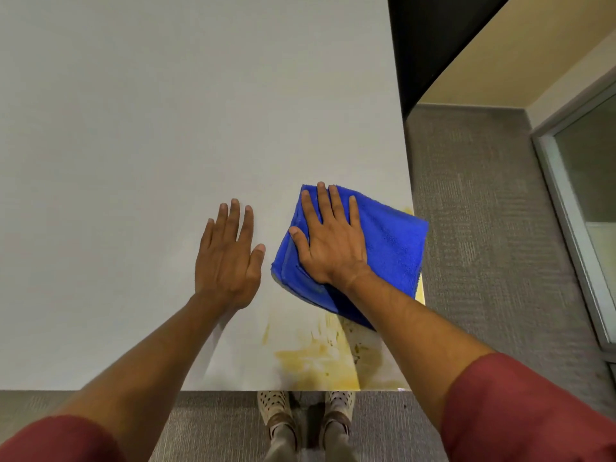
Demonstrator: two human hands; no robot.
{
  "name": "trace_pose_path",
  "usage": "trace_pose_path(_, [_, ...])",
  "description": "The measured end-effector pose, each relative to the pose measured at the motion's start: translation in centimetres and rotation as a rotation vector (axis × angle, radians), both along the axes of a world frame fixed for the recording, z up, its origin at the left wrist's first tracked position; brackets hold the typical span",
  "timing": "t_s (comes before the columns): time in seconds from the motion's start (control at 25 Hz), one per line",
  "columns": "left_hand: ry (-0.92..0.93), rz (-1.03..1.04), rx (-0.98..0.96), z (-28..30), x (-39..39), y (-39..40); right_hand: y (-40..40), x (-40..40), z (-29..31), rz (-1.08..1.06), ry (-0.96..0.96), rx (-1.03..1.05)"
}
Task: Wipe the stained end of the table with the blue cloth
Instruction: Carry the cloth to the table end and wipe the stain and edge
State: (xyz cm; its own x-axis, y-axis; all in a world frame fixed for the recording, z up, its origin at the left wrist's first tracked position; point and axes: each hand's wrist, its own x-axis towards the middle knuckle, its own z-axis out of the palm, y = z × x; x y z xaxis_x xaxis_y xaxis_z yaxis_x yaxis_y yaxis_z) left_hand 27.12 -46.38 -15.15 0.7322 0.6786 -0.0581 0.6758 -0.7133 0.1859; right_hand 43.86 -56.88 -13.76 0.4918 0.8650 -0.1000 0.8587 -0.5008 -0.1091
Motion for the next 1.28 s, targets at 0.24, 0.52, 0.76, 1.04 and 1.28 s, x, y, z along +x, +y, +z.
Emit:
trace_pose_path(0.24, [-0.012, 0.004, 0.016, 0.3, -0.2, 0.0, -0.6, 4.1, -0.2, -0.107, -0.038, -0.002])
trace_pose_path(0.52, [-0.011, 0.012, 0.019, 0.3, -0.3, 0.0, -3.6, 6.1, -0.2, -0.292, -0.028, -0.023])
trace_pose_path(0.76, [-0.024, 0.013, 0.012, 0.5, -0.1, -0.2, -6.5, 4.8, 0.2, -0.436, 0.041, 0.014])
trace_pose_path(1.04, [-0.016, 0.022, 0.022, 0.5, 0.1, -0.2, -7.1, 3.6, 0.4, -0.269, -0.045, -0.069])
trace_pose_path(1.28, [0.008, 0.009, 0.015, 0.0, -0.1, 0.1, -3.7, 1.1, 0.4, 0.131, -0.025, -0.088])
